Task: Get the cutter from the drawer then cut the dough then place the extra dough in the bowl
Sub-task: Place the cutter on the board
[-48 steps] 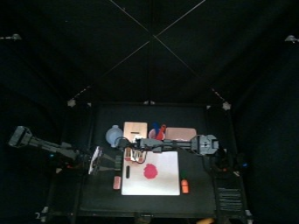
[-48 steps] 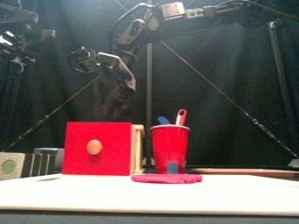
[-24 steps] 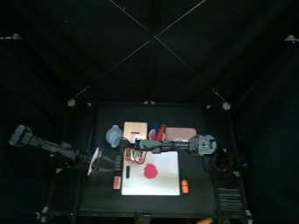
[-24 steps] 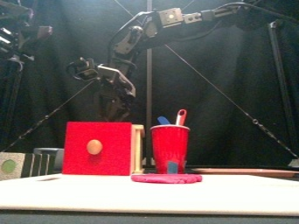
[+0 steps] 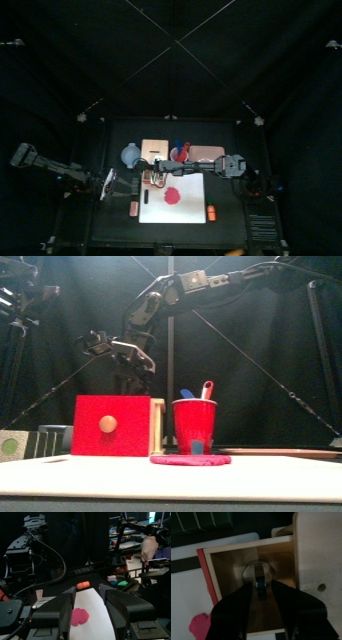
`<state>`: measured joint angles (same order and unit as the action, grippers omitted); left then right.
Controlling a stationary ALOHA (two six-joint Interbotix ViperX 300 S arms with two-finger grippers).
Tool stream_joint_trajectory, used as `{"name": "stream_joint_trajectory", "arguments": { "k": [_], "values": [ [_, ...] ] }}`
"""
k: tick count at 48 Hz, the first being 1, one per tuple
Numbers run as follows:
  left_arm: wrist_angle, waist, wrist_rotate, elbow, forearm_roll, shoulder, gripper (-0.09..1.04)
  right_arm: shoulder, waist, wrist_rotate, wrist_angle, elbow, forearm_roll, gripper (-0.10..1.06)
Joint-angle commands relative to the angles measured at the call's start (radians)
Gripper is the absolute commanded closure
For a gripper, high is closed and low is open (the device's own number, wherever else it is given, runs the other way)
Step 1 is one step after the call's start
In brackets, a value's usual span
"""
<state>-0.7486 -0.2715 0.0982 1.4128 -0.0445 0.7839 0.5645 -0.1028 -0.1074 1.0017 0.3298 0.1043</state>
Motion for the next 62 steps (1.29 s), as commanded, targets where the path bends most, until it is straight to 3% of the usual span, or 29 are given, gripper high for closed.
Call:
{"name": "stream_joint_trajectory", "arguments": {
  "k": [1,8,29,45,56,62],
  "values": [
    [-0.003,-0.003,0.000,-0.012,0.002,-0.002,0.14,-0.028,-0.008,0.000,-0.005,0.021,0.000,0.36],
    [-0.003,-0.003,0.000,-0.011,0.002,-0.002,0.14,-0.028,-0.006,-0.005,-0.003,0.031,-0.008,0.48],
    [0.048,-0.003,0.000,-0.008,0.040,-0.002,0.14,-0.066,0.020,-0.009,0.153,0.198,-0.037,0.48],
    [0.094,-0.002,0.002,-0.011,0.087,-0.002,0.14,-0.058,0.046,-0.009,0.351,0.417,0.067,0.49],
    [0.095,0.003,0.002,-0.014,0.101,-0.002,0.14,-0.069,0.080,-0.012,0.506,0.509,0.081,0.49],
    [0.095,0.006,0.003,-0.015,0.120,-0.002,0.14,-0.094,0.114,-0.071,0.552,0.466,0.098,0.49]
  ]
}}
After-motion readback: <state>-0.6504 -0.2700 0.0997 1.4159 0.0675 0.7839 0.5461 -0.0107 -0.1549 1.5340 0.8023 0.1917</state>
